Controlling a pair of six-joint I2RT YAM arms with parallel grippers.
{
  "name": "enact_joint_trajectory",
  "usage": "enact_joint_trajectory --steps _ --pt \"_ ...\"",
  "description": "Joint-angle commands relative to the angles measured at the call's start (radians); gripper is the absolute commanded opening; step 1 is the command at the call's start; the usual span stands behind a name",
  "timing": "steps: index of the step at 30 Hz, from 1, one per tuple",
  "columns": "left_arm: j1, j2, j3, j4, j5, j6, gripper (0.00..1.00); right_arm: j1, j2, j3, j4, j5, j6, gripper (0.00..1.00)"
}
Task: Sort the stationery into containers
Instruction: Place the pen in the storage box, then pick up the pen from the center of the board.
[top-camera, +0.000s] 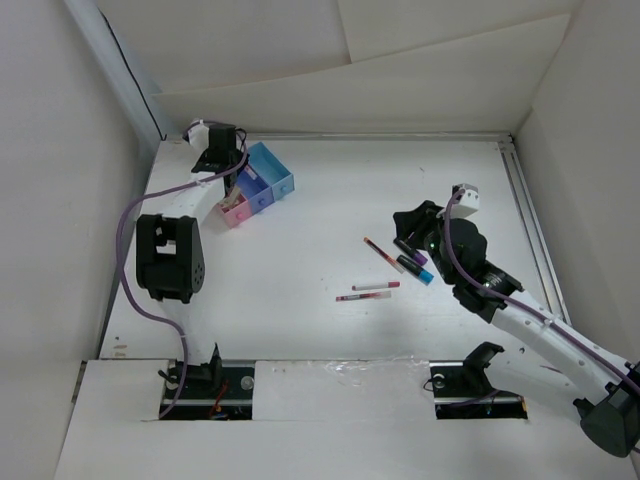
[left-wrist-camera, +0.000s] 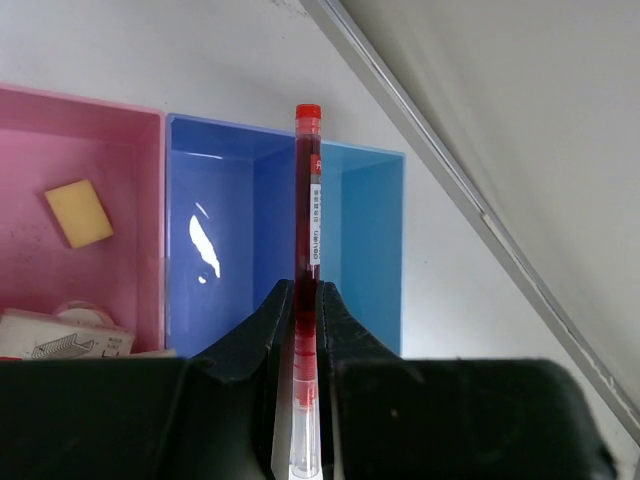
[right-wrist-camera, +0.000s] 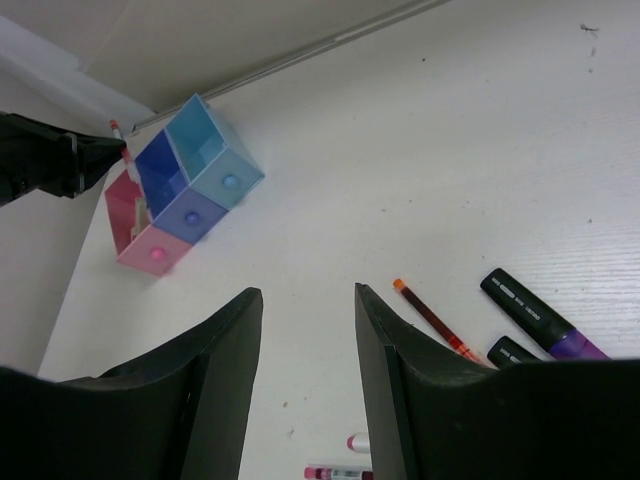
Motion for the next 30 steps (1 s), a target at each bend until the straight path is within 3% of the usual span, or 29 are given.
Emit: enact_joint_trajectory --steps 1,16,21,23,27,29,30 --pt "0.003 0.004 -0.017 0.02 -0.046 -0.007 0.01 -0.004 -0.009 0.042 0.032 0.007 -0.013 0.48" --pt "0.003 0.003 -0.013 0.045 -0.065 0.061 0.27 -0.004 0.029 0.051 0.041 0.007 -0.013 0.49" --pt "0.003 -0.051 -0.038 0.078 -0.054 0.084 0.27 -0.004 0.038 0.051 0.041 0.007 -0.013 0.49" --pt "-0.039 -0.121 -0.099 0.134 -0.043 0.127 0.22 -0.004 0.038 0.051 0.041 0.034 -0.013 0.49" --pt "-0.17 -0.225 -0.166 0.189 -0.06 0.183 0.21 -0.004 0.008 0.042 0.041 0.062 -0.013 0.41" --pt "-0.29 -0.264 -0.215 0.198 -0.1 0.208 0.19 -0.004 -0.017 0.031 0.041 0.096 -0.013 0.2" --pt "-0.33 -0.264 -0.229 0.198 -0.114 0.219 0.19 -0.004 -0.017 0.031 0.041 0.11 -0.013 0.2"
